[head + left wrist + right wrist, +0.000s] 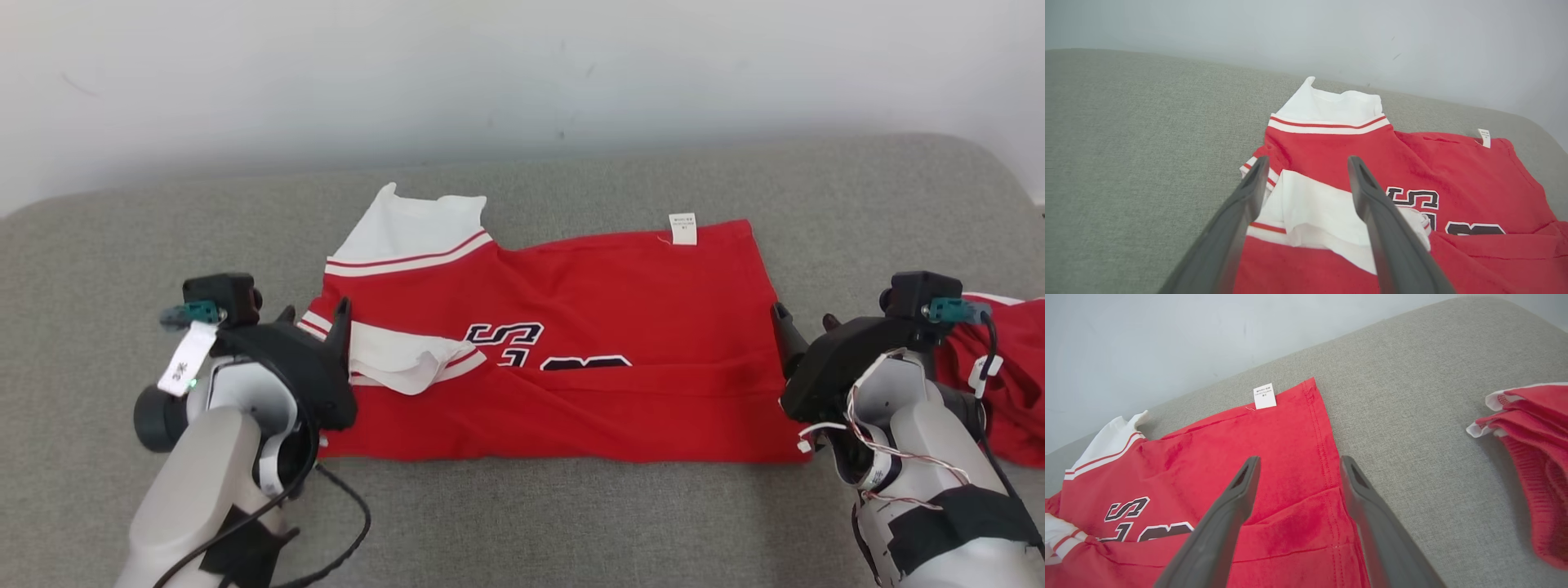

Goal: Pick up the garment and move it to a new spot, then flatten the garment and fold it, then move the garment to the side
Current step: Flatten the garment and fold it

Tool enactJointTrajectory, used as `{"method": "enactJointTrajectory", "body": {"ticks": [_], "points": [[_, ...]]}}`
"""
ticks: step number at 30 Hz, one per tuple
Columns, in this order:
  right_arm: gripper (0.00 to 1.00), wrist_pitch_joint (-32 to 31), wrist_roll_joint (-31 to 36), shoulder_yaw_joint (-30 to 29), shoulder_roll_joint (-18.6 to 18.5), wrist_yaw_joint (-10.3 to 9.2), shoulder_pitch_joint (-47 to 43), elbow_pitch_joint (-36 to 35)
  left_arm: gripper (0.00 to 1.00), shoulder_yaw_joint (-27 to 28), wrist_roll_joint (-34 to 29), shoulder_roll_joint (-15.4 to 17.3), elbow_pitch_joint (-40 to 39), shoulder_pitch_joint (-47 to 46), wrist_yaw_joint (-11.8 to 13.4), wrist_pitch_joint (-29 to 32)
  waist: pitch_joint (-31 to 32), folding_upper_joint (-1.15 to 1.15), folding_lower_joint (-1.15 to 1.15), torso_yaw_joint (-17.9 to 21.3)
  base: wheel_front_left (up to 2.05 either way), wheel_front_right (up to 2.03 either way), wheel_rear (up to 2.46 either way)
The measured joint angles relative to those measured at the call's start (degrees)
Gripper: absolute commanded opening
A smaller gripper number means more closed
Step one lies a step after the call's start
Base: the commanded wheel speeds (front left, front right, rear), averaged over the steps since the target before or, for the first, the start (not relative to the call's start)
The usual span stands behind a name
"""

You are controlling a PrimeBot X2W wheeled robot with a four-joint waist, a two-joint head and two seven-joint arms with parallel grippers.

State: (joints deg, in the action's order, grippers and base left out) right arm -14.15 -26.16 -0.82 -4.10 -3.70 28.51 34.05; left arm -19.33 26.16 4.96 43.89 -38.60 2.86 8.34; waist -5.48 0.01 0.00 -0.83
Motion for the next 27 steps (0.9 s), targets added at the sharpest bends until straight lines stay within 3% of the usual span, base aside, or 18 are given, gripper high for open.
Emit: {"method": "enactJointTrajectory", "body": {"ticks": [9, 18, 27], "points": [[1.00, 1.6, 2.3, 0.9, -2.4, 0.52, -5.4, -0.3, 1.00, -1.9, -1.1, 2.0, 3.0, 5.3, -1.7, -0.9, 3.9, -0.01, -0.01, -0.7, 0.00, 0.00, 0.00], [1.00, 2.0, 3.1, 2.4, -2.0, 0.52, -11.1, -1.7, 1.00, -2.6, -3.1, 4.0, 3.8, 10.3, -0.8, -2.3, 6.3, -0.01, -0.01, 0.0, 0.00, 0.00, 0.00], [1.00, 1.5, 3.8, 3.6, -1.6, 0.25, -14.0, -4.1, 1.00, -4.1, -4.6, 4.5, 3.8, 10.2, -0.3, -2.9, 4.2, -0.01, 0.00, 1.6, 0.00, 0.00, 0.00]]}}
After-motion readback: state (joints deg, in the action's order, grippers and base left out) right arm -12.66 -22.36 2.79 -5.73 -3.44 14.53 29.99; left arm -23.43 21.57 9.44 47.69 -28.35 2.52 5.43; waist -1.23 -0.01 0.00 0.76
